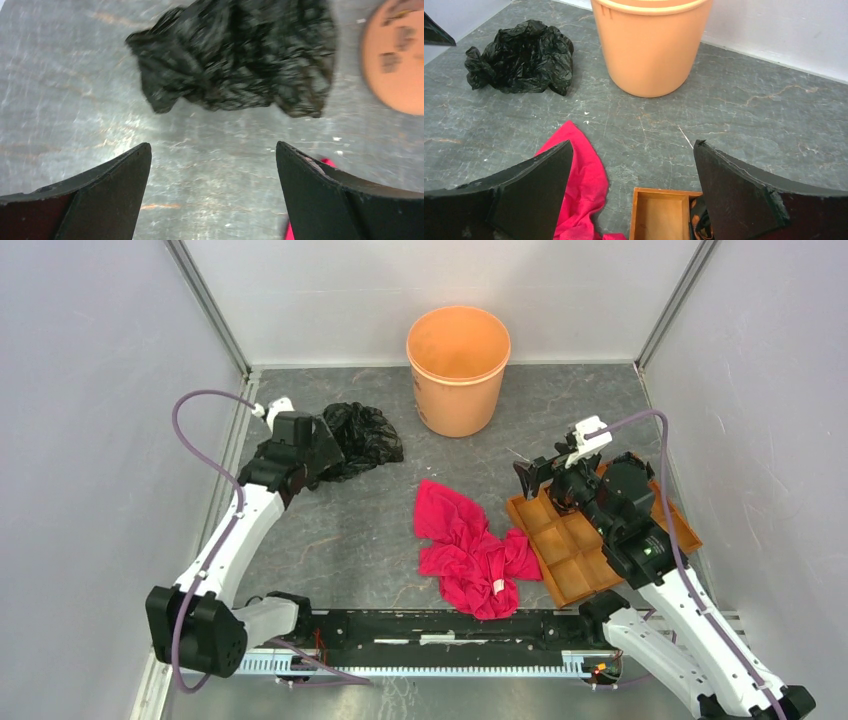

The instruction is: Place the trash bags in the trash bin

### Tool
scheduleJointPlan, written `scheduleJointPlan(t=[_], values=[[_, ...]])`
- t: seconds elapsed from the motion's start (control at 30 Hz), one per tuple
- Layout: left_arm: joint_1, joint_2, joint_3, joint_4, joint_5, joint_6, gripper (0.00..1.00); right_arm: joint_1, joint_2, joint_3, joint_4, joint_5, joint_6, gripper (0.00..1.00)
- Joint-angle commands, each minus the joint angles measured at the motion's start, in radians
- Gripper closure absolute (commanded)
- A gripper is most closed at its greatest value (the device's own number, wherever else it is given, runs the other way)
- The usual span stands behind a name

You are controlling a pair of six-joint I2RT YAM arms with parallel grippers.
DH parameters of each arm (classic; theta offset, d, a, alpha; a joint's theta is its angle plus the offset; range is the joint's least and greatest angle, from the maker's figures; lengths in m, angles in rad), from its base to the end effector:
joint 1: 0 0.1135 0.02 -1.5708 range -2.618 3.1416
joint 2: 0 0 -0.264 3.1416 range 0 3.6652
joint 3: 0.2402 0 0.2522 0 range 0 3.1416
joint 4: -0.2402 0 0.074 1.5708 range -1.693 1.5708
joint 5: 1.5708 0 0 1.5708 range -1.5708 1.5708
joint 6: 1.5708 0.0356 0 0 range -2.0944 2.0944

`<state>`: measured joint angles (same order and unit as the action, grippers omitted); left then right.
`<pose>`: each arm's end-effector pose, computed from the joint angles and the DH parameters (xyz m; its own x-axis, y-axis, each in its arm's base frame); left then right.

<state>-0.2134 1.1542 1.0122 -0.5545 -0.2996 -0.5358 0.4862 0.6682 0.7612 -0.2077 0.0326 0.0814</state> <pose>0.2436 -0.0420 0.3104 -0.5295 -0.3844 -0.7563 -0.3363 0.9135 -0.2288 0.1420 0.0737 0.3470 -0.1365 0.0198 -0.9904 -0.4287 0.9002 0.0771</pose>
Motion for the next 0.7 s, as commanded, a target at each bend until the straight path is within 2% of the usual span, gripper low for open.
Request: scheduleJointPlan(t=[0.0, 0.1, 0.3, 0.53, 0.6, 0.67], values=[[0.033, 0.020, -0.074, 0.061, -0.151, -0.121, 0.00, 0.000, 0.004, -0.020, 0.068, -0.056, 0.012, 0.02], [0.062, 0.107, -0.066, 0.097, -0.163, -0.115, 0.00, 0.001, 0.019, -0.021, 0.073, -0.078, 0.011, 0.02], [0.112, 0.330, 0.050, 0.091, -0.057, -0.099, 0.00, 0.001, 0.036, -0.030, 0.071, -0.118, 0.006, 0.02], [0.121, 0.461, 0.157, 0.097, 0.019, -0.087, 0.02, 0.000, 0.058, -0.045, 0.079, -0.147, -0.004, 0.02], [0.121, 0.481, 0.160, 0.105, 0.031, -0.081, 0.04, 0.001, 0.073, -0.044, 0.079, -0.151, -0.005, 0.02], [0.124, 0.498, 0.149, 0.111, 0.031, -0.063, 0.12, 0.001, 0.089, -0.043, 0.079, -0.162, -0.012, 0.02]])
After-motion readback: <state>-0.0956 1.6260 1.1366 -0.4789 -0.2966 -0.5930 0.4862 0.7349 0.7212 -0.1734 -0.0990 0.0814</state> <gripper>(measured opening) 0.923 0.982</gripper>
